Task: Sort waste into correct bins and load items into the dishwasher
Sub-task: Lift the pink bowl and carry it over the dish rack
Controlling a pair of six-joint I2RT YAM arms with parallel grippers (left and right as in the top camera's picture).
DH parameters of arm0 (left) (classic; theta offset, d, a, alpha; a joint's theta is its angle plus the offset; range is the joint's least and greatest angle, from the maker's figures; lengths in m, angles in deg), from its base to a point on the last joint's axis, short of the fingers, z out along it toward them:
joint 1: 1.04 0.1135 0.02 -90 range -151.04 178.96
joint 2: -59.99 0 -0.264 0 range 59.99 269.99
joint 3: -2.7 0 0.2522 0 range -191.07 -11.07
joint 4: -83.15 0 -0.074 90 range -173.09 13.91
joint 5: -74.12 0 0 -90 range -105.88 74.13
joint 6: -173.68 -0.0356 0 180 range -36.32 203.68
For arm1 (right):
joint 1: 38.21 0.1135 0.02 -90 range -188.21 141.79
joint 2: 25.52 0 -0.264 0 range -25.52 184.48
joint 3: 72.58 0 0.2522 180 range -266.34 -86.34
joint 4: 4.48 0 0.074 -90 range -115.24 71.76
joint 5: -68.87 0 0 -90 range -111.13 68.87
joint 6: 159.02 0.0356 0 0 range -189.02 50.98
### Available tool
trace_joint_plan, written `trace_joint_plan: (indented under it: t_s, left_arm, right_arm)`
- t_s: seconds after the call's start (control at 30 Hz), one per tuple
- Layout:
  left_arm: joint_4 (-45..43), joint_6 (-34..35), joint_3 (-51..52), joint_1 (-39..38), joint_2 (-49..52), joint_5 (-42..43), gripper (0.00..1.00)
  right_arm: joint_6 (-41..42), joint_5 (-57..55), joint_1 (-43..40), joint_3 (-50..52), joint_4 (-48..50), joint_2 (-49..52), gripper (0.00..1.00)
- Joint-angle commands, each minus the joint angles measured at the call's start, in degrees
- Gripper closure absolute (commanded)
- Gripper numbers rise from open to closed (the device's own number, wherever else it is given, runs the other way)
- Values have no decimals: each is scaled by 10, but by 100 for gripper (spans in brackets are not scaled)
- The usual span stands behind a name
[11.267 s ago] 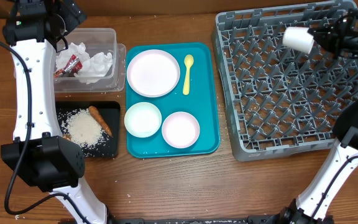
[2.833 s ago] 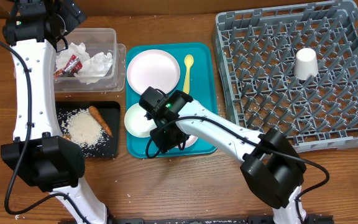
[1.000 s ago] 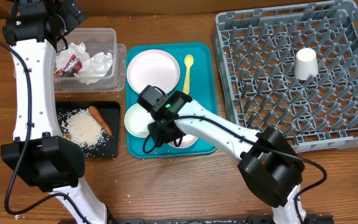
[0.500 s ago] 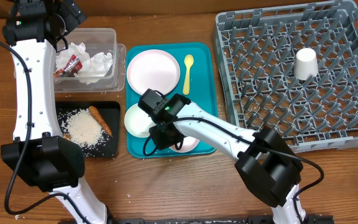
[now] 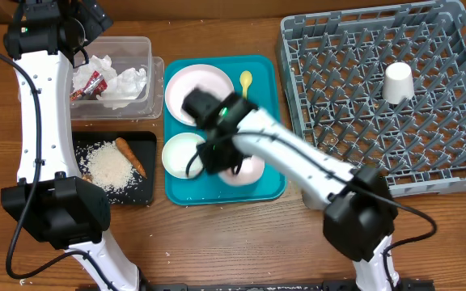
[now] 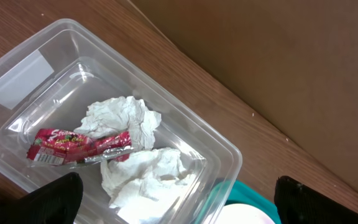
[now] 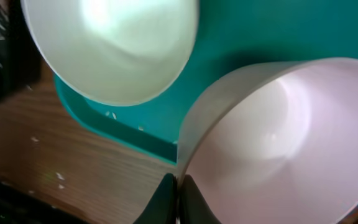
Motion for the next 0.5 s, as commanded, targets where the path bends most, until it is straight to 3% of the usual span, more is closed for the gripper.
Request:
trace_joint_plan:
  t_s: [0.0,0.13,0.47]
  left_arm:
    - [0,8,-7,-1,-10,1,0]
    - [0,8,-7,-1,-10,1,0]
    - [0,8,-7,-1,-10,1,0]
  right_arm:
    - [-19,-2,-79,-99,-23,-30,96]
    - [-22,26,-193,-164,-29,-55,96]
    - [-144,447,-504,-128,42,-42,96]
